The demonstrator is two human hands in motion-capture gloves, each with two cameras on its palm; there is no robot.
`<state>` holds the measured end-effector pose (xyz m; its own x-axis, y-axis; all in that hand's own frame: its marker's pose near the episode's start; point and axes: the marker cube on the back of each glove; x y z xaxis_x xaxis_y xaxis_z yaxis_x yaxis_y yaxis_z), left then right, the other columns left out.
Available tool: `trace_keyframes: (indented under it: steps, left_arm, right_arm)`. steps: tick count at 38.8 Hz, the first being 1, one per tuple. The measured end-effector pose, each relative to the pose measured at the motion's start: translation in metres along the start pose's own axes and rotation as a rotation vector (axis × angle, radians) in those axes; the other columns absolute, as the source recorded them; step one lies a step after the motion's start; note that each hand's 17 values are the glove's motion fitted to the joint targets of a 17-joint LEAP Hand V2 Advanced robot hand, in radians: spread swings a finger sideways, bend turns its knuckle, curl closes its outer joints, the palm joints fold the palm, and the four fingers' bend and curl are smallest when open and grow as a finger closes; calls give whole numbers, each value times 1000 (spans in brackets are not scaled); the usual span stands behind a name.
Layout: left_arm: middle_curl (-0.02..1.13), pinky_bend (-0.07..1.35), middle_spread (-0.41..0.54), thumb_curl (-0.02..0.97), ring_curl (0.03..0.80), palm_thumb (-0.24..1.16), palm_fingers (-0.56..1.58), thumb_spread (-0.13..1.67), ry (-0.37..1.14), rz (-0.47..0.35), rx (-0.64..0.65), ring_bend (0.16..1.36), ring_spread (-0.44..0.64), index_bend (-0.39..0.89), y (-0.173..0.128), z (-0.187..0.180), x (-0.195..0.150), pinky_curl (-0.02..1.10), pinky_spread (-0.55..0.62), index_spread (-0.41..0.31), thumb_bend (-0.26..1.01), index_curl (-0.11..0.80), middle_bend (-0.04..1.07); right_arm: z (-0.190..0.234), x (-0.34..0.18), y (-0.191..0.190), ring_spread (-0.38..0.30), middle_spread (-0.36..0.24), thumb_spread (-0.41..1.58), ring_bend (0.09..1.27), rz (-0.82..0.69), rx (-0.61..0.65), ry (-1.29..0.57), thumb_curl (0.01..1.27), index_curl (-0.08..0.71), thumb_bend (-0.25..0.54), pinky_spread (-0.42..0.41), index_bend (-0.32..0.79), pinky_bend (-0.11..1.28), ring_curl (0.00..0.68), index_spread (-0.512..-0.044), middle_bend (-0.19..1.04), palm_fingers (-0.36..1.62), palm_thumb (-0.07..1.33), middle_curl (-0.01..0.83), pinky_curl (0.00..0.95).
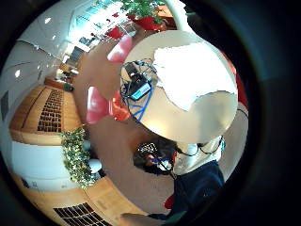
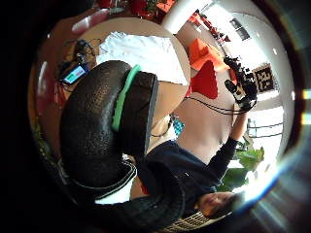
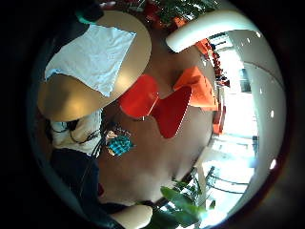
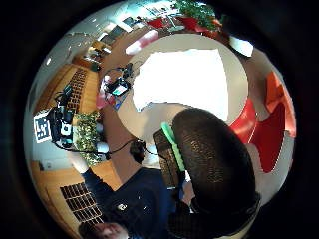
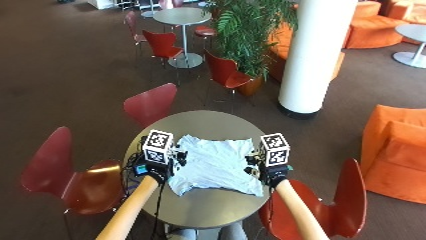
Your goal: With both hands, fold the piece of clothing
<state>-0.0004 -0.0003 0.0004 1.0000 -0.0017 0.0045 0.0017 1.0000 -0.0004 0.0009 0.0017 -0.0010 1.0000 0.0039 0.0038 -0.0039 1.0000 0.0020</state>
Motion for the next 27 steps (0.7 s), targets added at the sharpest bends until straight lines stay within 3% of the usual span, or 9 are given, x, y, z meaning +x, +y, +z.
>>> trace_keyframes:
  steps: [4, 9, 17, 27]
  left_arm:
    - [92, 262, 64, 36, 131, 116, 458, 664, -22, -5, -11, 437, 141, 276, -1, 3, -2, 112, 142, -58, 69, 122, 165]
    - [137, 260, 80, 66, 176, 120, 431, 905, -17, -5, -37, 460, 183, 269, -1, 9, -3, 160, 181, -73, 61, 181, 160]
    - [172, 258, 92, 108, 206, 119, 405, 1103, 20, -13, -65, 476, 214, 249, 1, 18, -10, 205, 204, -82, 37, 247, 153]
    - [199, 260, 104, 155, 229, 119, 367, 1184, 94, 0, -142, 479, 237, 217, -2, 34, -16, 246, 219, -87, -2, 304, 149]
  right_arm:
    - [1, 6, 1, -14, -44, 675, 377, 15, 9, -6, 68, 107, 185, 78, 169, 395, 123, -235, 211, 481, 285, 97, 144]
    - [1, 7, 8, -17, -55, 929, 386, 21, 4, -14, 98, 157, 183, 91, 158, 404, 171, -289, 203, 458, 300, 147, 197]
    - [-1, 4, 12, -20, -56, 1139, 391, 10, -24, -13, 137, 193, 158, 104, 144, 405, 209, -325, 199, 451, 309, 207, 237]
    - [-5, -5, 10, -28, -58, 1237, 405, 22, -78, 18, 173, 212, 117, 109, 126, 415, 245, -340, 194, 431, 316, 258, 276]
